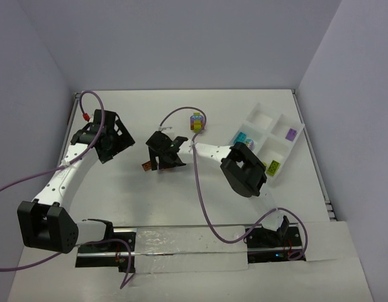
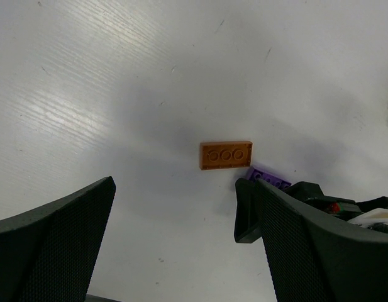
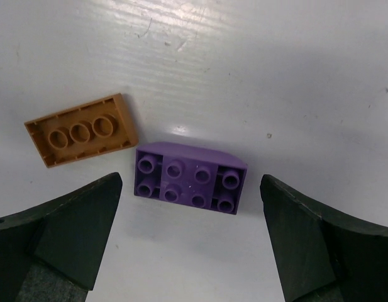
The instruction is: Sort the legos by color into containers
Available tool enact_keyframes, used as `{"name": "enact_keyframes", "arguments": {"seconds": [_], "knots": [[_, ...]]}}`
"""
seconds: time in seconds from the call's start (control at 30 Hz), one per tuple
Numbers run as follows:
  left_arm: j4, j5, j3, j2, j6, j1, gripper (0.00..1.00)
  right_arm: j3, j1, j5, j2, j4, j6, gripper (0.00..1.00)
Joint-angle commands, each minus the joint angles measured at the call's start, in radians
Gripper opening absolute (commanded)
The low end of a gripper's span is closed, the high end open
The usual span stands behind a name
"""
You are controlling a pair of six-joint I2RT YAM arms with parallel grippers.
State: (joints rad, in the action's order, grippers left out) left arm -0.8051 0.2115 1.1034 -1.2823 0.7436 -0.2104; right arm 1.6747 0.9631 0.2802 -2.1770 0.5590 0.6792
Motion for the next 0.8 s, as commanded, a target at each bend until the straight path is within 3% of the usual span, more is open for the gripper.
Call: {"name": "enact_keyframes", "arguments": {"seconds": [0.0,0.17,0.33,0.43,0.6,0.77], "knots": [[0.030,0.008,0.007,0.001,-0.019,0.002,0.98,0.068,0.014,0.101,-0.039,0.051,-0.005,0.93],[0.033,0.006,0.015,-0.015,-0.026,0.002,0.98,0.120,0.026,0.152,-0.075,0.091,-0.026,0.83],[0.033,0.006,0.029,-0.029,-0.032,0.001,0.98,0.118,0.029,0.142,-0.075,0.090,-0.026,0.65],[0.033,0.003,0.039,-0.039,-0.035,0.002,0.98,0.102,0.028,0.167,-0.042,0.091,-0.030,0.47],[0.026,-0.001,0.061,-0.053,-0.036,0.002,0.98,0.049,0.003,0.246,0.077,0.111,-0.066,0.45],[0.012,0.019,0.079,-0.069,-0.066,0.002,0.98,-0.131,-0.141,0.278,0.309,0.096,-0.078,0.46]]}}
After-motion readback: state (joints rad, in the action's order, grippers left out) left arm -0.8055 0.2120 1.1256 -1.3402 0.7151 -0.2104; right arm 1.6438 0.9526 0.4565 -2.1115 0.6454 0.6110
